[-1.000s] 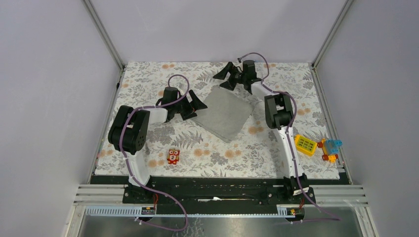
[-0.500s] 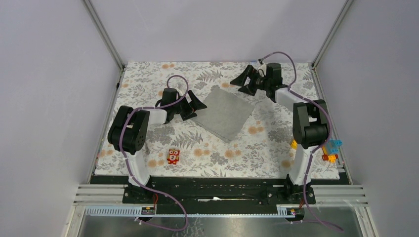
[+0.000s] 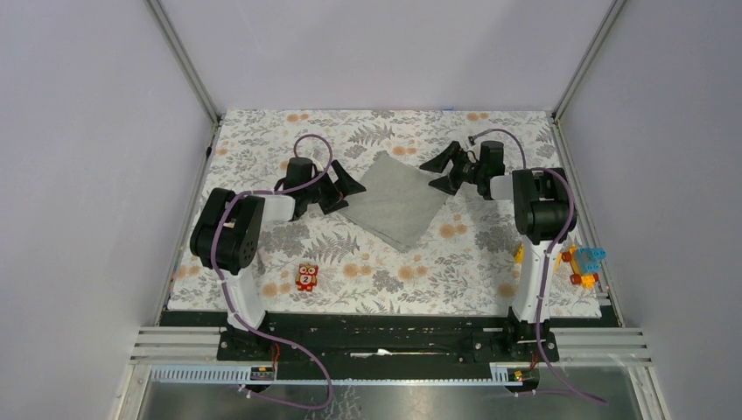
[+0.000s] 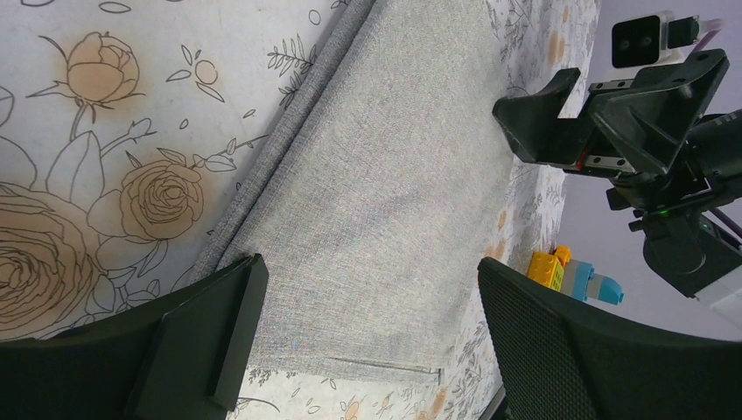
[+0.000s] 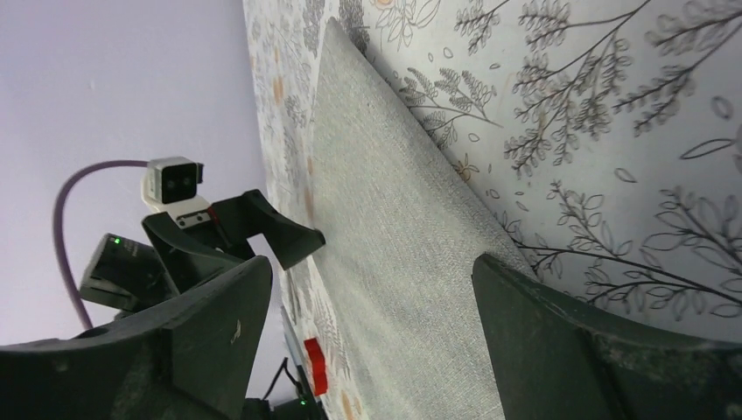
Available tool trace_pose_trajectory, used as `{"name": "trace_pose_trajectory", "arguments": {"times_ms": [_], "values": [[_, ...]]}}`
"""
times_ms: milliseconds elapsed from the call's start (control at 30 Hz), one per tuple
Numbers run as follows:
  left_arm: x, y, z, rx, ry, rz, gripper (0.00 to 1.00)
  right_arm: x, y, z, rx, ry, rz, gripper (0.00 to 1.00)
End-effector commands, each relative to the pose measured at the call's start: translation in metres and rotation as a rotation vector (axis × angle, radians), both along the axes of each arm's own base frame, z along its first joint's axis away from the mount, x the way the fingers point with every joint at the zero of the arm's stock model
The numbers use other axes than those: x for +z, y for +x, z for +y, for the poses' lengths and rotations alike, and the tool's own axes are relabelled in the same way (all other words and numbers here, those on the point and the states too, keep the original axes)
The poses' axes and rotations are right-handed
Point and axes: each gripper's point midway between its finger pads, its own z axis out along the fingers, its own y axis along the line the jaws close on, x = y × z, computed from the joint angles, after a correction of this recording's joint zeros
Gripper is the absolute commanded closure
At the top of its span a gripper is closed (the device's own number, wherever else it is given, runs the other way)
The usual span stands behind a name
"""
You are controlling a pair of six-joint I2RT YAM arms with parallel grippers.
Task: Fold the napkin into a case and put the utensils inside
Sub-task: Smooth out the square-folded napkin at the center of the board, then rotate the square-folded napkin at the center of the board.
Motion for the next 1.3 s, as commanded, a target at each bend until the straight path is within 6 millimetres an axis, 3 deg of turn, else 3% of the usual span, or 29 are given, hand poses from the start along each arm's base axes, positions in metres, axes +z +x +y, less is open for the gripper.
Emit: {"name": "trace_pose_trajectory", "arguments": {"times_ms": [0, 133, 233, 367, 433, 533, 633, 733, 833, 900, 1000, 1100, 1267], "values": [[-0.033, -0.011, 0.026, 0.082, 0.1, 0.098, 0.01, -0.022, 0.01, -0.022, -0.084, -0.009, 0.032, 0.08], [-0.033, -0.012, 0.026, 0.074, 0.101, 0.101, 0.01, -0.023, 0.016, -0.036, -0.109, -0.006, 0.028, 0.08], [-0.033, -0.012, 0.025, 0.066, 0.104, 0.097, 0.01, -0.019, 0.025, -0.06, -0.143, -0.024, 0.014, 0.08], [-0.031, -0.01, 0.022, 0.045, 0.1, 0.081, 0.02, 0.003, 0.028, -0.08, -0.157, -0.047, -0.022, 0.09], [-0.023, -0.009, 0.014, 0.005, 0.077, 0.046, 0.01, 0.024, 0.024, -0.09, -0.177, -0.12, -0.058, 0.09], [-0.001, -0.007, 0.001, -0.068, 0.02, -0.024, 0.01, 0.04, -0.003, -0.098, -0.184, -0.277, -0.045, 0.08], [0.034, -0.011, -0.007, -0.101, -0.027, -0.097, 0.01, 0.054, -0.038, -0.093, -0.183, -0.325, -0.046, 0.08], [0.064, -0.013, -0.008, -0.106, -0.027, -0.158, 0.01, 0.057, -0.077, -0.069, -0.11, -0.293, -0.042, 0.08], [0.073, -0.009, 0.002, -0.081, 0.056, -0.18, 0.01, 0.055, -0.117, -0.028, 0.005, -0.258, -0.036, 0.08], [0.068, -0.003, 0.011, -0.06, 0.126, -0.168, 0.01, 0.057, -0.139, -0.008, 0.063, -0.237, -0.047, 0.08], [0.045, 0.007, 0.017, -0.083, 0.219, -0.117, 0.01, 0.066, -0.162, 0.011, 0.133, -0.208, -0.066, 0.08], [0.017, 0.012, 0.016, -0.146, 0.277, -0.051, 0.1, 0.084, -0.174, 0.012, 0.161, -0.199, -0.106, 0.08], [-0.011, 0.014, 0.02, -0.18, 0.373, -0.019, 0.12, 0.098, -0.189, 0.005, 0.183, -0.26, -0.158, 0.07]]}}
